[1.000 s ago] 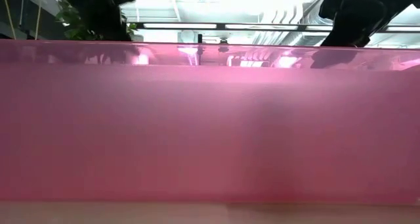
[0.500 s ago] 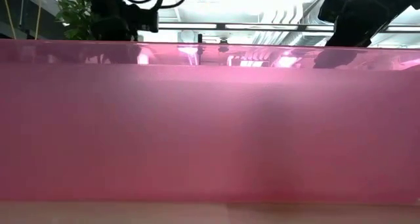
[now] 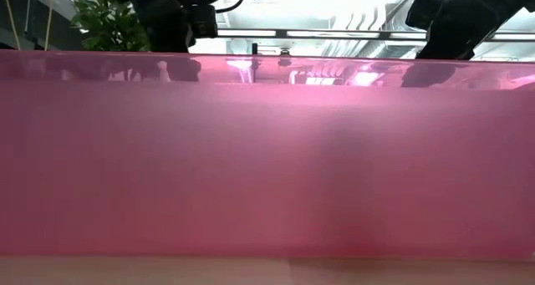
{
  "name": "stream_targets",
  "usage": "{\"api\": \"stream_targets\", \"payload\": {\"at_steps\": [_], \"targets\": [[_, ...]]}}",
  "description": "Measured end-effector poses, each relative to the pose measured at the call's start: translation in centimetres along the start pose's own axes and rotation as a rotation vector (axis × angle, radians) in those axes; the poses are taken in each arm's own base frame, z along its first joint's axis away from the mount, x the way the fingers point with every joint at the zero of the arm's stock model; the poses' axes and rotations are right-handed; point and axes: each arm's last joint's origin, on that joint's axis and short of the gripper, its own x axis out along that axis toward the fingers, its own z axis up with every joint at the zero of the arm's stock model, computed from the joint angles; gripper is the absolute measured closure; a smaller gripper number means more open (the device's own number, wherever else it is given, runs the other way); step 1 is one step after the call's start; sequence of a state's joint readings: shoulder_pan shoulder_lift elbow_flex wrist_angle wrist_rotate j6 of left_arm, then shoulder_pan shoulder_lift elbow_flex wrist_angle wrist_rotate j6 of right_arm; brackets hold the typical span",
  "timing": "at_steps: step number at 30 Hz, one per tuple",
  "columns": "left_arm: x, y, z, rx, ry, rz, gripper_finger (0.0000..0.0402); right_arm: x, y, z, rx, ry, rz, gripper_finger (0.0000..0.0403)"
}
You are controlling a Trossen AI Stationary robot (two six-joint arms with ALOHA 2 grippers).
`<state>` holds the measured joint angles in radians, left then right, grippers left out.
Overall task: Pick and place pill bottles into a basket
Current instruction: Put the white medicine bottle into the red bin
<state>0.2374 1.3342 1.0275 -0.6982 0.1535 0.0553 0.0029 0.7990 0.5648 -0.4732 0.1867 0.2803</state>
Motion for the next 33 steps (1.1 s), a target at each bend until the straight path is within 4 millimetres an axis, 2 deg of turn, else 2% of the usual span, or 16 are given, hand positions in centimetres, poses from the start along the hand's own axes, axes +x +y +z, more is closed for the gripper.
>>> {"api": "stream_targets", "payload": {"at_steps": [5, 11, 17, 24, 33], "targets": [[0.4, 0.9, -0.3, -0.018, 0.011, 0.058, 0.0017, 0.0, 0.0, 0.0, 0.0, 0.001, 0.0, 0.0116], [2.6, 1.4, -1.1, -0.017, 0.07, 0.071, 0.0029, 0.0, 0.0, 0.0, 0.0, 0.001, 0.0, 0.0116], [4.7, 1.8, -0.6, 0.0, 0.067, 0.079, 0.003, 0.0, 0.0, 0.0, 0.007, 0.001, 0.0, 0.0116], [6.7, 2.2, -1.0, 0.003, 0.134, 0.088, 0.0034, 0.0, 0.0, 0.0, 0.007, 0.003, 0.007, 0.0116], [7.2, 2.2, -0.8, 0.006, 0.122, 0.09, 0.0034, 0.0, 0.0, 0.0, 0.007, 0.003, 0.007, 0.0116]]}}
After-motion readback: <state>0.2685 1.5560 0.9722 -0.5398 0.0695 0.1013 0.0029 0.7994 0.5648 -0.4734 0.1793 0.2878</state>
